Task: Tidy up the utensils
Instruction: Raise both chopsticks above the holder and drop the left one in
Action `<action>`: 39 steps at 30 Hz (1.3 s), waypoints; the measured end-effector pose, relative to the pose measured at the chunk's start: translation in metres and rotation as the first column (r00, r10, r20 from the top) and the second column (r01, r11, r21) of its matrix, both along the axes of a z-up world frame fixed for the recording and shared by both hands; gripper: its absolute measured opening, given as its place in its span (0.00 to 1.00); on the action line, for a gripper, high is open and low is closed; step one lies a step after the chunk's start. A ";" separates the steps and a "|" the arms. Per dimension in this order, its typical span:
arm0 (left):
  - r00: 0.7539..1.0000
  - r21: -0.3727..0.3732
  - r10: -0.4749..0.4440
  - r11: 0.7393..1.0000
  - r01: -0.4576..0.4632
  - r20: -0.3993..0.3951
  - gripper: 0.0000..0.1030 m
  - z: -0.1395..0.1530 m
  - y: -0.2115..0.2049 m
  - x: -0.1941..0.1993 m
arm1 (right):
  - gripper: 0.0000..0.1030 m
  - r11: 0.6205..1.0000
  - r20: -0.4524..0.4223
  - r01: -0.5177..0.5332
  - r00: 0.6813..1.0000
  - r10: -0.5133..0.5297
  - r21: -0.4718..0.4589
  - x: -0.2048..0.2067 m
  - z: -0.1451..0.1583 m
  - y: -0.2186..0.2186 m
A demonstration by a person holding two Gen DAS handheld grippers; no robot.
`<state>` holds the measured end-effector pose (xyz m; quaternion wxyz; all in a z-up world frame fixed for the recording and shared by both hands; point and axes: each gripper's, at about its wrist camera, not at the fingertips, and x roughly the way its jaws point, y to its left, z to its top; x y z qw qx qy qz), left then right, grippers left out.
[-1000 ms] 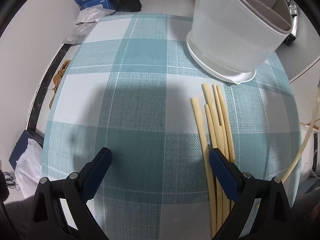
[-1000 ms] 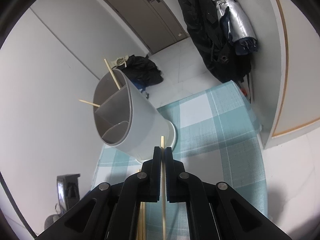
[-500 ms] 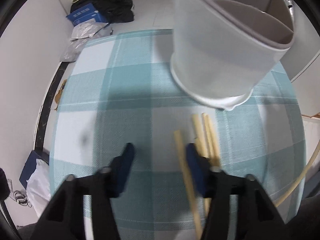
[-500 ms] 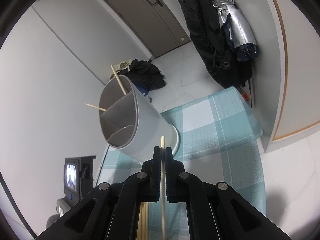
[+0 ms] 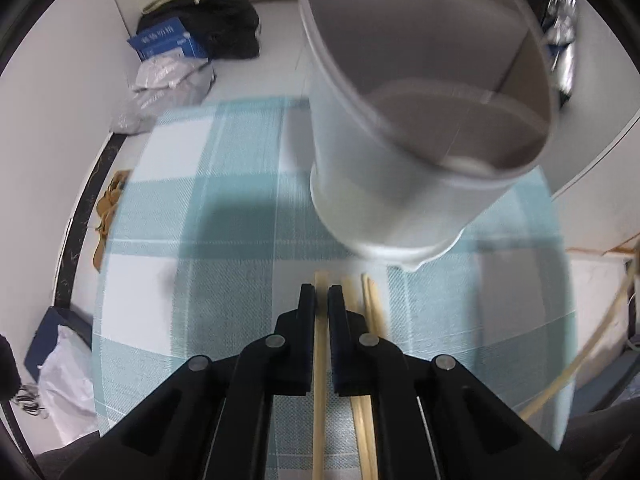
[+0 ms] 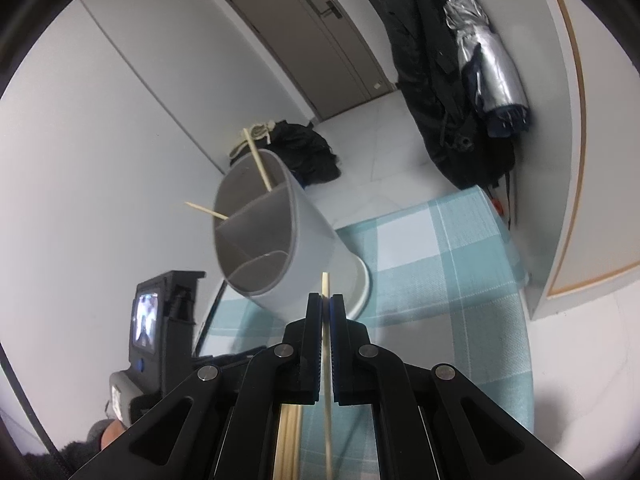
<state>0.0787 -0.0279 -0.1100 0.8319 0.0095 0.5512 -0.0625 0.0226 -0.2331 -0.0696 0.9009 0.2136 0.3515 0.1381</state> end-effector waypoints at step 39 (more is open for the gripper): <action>0.898 -0.141 -0.052 0.982 0.126 0.436 0.01 0.134 0.008 -0.088 | 0.03 0.990 0.213 -0.074 0.972 0.098 -0.120 -0.059 0.051 0.066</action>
